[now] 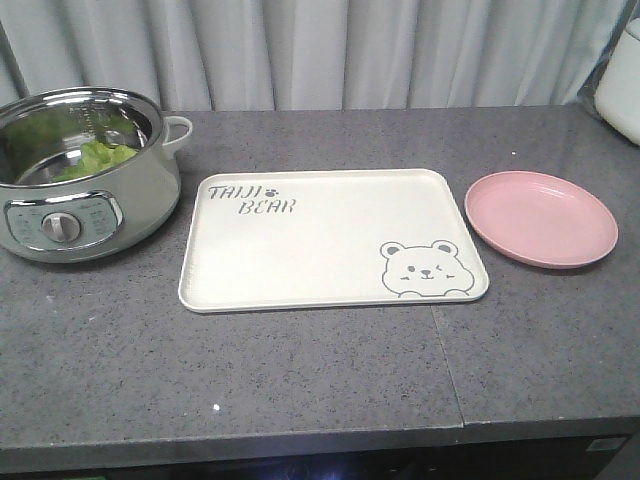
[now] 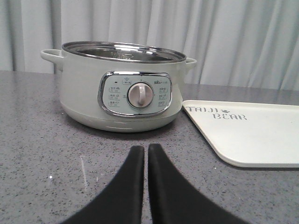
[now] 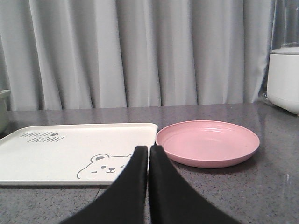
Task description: Transfer vegetables to tray and serve
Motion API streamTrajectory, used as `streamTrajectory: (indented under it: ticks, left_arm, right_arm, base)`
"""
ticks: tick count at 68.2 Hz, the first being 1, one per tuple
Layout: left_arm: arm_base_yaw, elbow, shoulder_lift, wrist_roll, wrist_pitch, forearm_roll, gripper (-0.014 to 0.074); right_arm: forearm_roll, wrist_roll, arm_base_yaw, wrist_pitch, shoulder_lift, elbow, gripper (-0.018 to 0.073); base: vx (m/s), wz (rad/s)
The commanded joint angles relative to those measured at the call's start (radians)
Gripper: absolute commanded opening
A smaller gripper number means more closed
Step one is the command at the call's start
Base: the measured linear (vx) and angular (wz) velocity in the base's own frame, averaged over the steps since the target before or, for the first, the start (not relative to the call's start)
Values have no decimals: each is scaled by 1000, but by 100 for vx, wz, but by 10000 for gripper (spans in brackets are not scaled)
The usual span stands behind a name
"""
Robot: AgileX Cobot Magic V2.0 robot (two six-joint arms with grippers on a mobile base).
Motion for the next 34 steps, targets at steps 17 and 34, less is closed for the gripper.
streamTrajectory:
  ticks: [17,34]
  left_arm:
    - [0,22,-15,-10,-70,-6,-6]
    - [0,22,-15,-10,-70,-6,-6]
  right_arm:
    - [-9,1,-6,-78,-6,15,-3]
    - [-9,1,-6,-78,-6,15,-3]
  base:
    - [2,-1]
    - [1,0]
